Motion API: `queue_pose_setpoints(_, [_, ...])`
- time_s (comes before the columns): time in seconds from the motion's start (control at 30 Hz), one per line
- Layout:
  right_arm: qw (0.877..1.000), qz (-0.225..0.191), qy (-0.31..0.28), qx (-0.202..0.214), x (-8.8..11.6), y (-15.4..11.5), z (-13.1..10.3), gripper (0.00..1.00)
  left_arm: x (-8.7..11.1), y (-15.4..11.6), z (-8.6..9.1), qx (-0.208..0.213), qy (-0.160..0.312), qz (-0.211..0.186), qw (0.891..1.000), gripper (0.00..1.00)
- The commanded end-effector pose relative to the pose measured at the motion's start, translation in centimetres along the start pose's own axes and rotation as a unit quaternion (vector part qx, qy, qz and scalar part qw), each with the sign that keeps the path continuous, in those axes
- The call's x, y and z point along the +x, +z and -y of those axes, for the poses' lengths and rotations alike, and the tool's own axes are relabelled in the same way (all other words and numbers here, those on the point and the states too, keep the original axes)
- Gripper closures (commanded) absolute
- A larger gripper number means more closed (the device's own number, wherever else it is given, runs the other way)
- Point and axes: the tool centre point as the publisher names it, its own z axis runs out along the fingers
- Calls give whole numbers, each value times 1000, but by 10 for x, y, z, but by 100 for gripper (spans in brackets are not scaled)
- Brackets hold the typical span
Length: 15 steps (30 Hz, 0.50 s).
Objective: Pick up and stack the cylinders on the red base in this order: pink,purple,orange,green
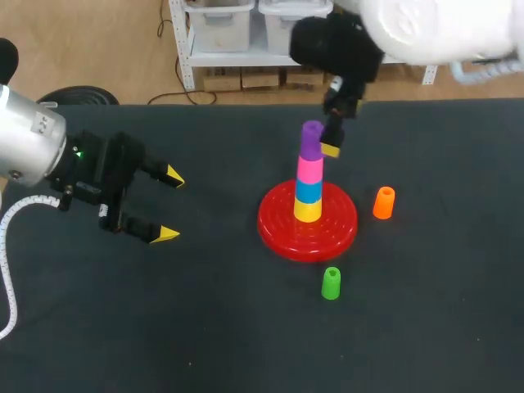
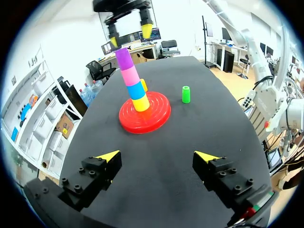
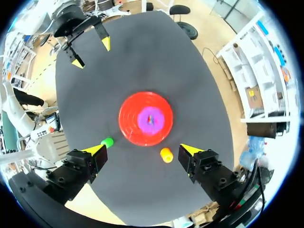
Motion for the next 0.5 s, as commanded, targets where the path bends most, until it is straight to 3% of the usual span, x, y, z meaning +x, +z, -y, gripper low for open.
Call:
queue_pose_setpoints(0.03, [996, 52, 29, 66, 46, 7, -3, 0, 1, 0, -1, 0, 1, 1, 1000, 0])
queue_pose_setpoints(0.3, [993, 31, 81, 75, 77, 26, 20, 0, 1, 0, -1, 0, 1, 1, 1000, 0])
queue_pose_setpoints(0.5, [994, 29, 90, 61, 82, 47, 45, 0, 1, 0, -1, 0, 1, 1, 1000, 0])
